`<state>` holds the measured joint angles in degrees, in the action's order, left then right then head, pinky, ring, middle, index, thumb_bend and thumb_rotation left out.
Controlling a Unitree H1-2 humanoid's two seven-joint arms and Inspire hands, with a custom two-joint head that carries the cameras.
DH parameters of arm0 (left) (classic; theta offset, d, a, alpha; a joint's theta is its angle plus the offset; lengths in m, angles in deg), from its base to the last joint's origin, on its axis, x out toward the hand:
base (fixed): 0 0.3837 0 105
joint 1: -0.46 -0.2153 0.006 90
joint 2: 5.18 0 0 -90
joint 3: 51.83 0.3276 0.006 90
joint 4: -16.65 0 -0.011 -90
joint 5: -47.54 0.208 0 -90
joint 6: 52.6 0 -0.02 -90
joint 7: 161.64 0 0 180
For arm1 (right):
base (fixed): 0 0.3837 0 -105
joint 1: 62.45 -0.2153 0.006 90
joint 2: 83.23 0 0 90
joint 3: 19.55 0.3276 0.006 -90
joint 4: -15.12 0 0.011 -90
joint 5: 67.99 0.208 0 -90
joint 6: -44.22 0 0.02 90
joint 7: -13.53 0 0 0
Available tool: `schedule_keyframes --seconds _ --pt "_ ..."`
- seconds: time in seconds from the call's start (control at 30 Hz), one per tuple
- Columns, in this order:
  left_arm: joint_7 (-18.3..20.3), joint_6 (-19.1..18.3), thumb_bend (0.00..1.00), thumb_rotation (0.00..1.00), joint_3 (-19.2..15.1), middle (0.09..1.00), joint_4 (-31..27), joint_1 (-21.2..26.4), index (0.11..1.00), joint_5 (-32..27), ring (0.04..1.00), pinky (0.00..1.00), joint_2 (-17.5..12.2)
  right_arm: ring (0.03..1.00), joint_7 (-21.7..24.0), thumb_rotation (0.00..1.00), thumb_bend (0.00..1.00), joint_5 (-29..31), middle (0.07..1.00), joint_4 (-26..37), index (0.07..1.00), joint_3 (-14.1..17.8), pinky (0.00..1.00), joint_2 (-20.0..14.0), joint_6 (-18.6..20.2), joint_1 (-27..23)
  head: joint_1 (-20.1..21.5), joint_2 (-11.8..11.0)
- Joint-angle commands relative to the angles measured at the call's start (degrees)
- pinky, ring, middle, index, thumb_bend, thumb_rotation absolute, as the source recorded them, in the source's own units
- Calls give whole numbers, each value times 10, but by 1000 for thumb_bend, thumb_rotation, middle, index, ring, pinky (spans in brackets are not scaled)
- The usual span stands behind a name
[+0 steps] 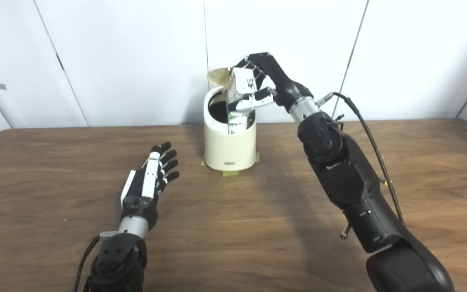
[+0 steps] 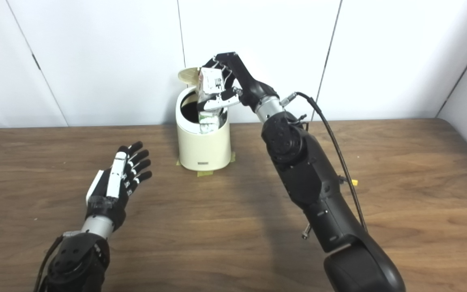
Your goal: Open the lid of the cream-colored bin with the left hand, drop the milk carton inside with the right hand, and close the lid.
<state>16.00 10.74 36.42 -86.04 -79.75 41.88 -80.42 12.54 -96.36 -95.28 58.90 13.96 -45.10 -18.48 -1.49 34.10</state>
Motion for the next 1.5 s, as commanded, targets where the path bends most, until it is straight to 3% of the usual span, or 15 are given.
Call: schedule_keyframes --seconds 0.0,0.43,0.9,0.93,1.0,1.07,1.1,1.13,1.2,1.3,1.47 --pt "-1 11 372 964 -2 906 -25 15 927 2 905 857 4 429 -21 0 502 4 489 5 498 7 358 2 -27 -48 0 3" --pt "-8 0 378 934 -9 903 -50 7 933 2 906 846 15 428 -34 0 503 -8 489 -24 492 2 365 -8 -32 -48 -10 21" --pt "-14 -2 393 926 -5 910 -59 1 941 3 907 842 15 422 -39 0 502 -14 490 -27 512 -7 362 -5 -40 -37 -11 27" --pt "-13 -2 392 926 -5 912 -59 1 942 2 909 853 15 428 -37 0 511 -21 494 -23 512 -12 418 -8 -35 -36 -10 26" --pt "-13 -2 388 927 -4 911 -57 3 940 3 908 857 15 447 -29 0 519 -33 506 -16 494 -20 484 -12 -23 -35 -10 26" --pt "-14 -2 386 924 -4 907 -54 4 936 6 906 852 15 633 -15 113 523 -41 654 -9 494 -27 578 -16 -4 -35 -9 25" --pt "-14 -2 386 923 -4 906 -53 5 935 6 906 851 15 665 -6 129 524 -45 678 -4 494 -31 597 -18 6 -35 -8 24" --pt "-14 -2 382 914 -4 905 -52 5 932 5 905 850 15 723 -1 166 743 -47 722 -2 585 -33 665 -19 12 -35 -8 24" --pt "-15 -2 375 909 -5 904 -52 5 931 5 904 849 16 753 6 185 858 -48 745 1 633 -35 704 -21 17 -33 -8 23" --pt "-17 -2 339 899 -5 902 -53 4 929 6 904 846 17 751 12 184 898 -47 739 4 651 -35 714 -22 18 -31 -8 23" --pt "-14 -2 305 882 2 894 -56 3 912 18 890 829 10 734 21 167 884 -45 719 10 645 -34 707 -24 20 -29 -9 25"
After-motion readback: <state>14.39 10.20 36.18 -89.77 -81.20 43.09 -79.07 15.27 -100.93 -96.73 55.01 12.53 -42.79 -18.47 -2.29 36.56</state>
